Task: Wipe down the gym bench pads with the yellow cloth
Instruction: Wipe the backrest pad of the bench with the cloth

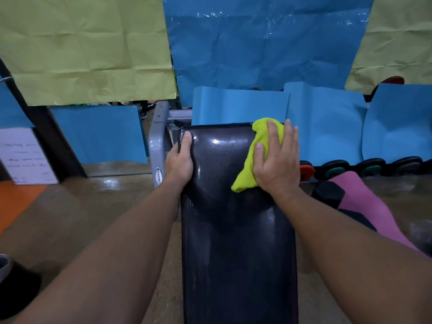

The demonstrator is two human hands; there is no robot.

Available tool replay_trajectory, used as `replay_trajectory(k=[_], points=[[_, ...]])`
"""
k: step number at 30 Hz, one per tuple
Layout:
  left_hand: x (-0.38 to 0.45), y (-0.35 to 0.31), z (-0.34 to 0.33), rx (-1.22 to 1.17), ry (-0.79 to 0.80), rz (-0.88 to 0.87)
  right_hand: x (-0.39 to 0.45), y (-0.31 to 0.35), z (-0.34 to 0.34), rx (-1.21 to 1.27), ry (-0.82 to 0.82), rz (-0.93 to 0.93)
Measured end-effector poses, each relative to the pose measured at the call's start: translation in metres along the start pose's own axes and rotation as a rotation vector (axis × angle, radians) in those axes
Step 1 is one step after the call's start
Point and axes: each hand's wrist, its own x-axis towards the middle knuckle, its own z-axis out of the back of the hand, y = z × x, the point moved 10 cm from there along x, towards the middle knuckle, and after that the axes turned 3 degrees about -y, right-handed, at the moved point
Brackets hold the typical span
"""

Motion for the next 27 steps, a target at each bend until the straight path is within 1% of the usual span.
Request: replay_trajectory(k=[2,5,7,8,10,12,13,14,16,18,19,21,23,24,25,27], points=[[0.001,0.0,-0.001,0.004,0.006,-0.007,0.009,0.011,-0.005,-0.03,0.021,-0.022],[0.001,0.0,0.0,0.004,0.0,-0.016,0.001,0.029,-0.008,-0.067,0.019,0.104],[0.0,-0.001,-0.001,0.008,0.006,-0.01,-0.01,0.022,-0.006,-0.047,0.024,0.162],[0.001,0.0,-0.001,0.007,0.008,-0.004,-0.013,0.014,-0.004,-0.034,0.027,0.152],[-0.001,0.0,0.0,0.0,0.006,0.002,-0.006,0.001,0.0,-0.002,0.015,0.063],[-0.001,0.0,-0.001,-0.001,0.005,-0.004,0.007,0.005,-0.004,-0.011,0.02,-0.03],[-0.001,0.0,-0.001,0.001,0.003,-0.006,0.01,0.014,-0.006,-0.043,0.032,-0.034],[0.0,0.0,-0.001,0.001,0.0,-0.007,0.01,0.026,-0.008,-0.078,0.04,0.004],[0.0,0.001,-0.001,-0.005,0.002,-0.003,-0.001,0.043,-0.01,-0.107,0.047,0.143],[0.001,0.002,0.0,-0.003,0.017,0.002,-0.014,0.04,-0.009,-0.098,0.061,0.241],[0.0,0.002,0.0,-0.001,0.026,0.004,-0.016,0.032,-0.008,-0.092,0.069,0.243],[-0.002,0.001,0.001,-0.003,0.026,0.002,-0.008,0.017,-0.004,-0.076,0.046,0.155],[-0.001,0.0,0.0,-0.011,0.017,-0.014,0.003,0.017,-0.005,-0.07,0.029,0.049],[0.001,0.001,0.0,-0.015,0.015,-0.018,0.006,0.024,-0.008,-0.086,0.036,0.03],[0.0,-0.001,-0.001,-0.014,0.014,-0.021,0.004,0.034,-0.011,-0.107,0.044,0.051],[0.0,-0.002,-0.002,-0.017,0.012,-0.031,-0.007,0.047,-0.013,-0.119,0.052,0.153]])
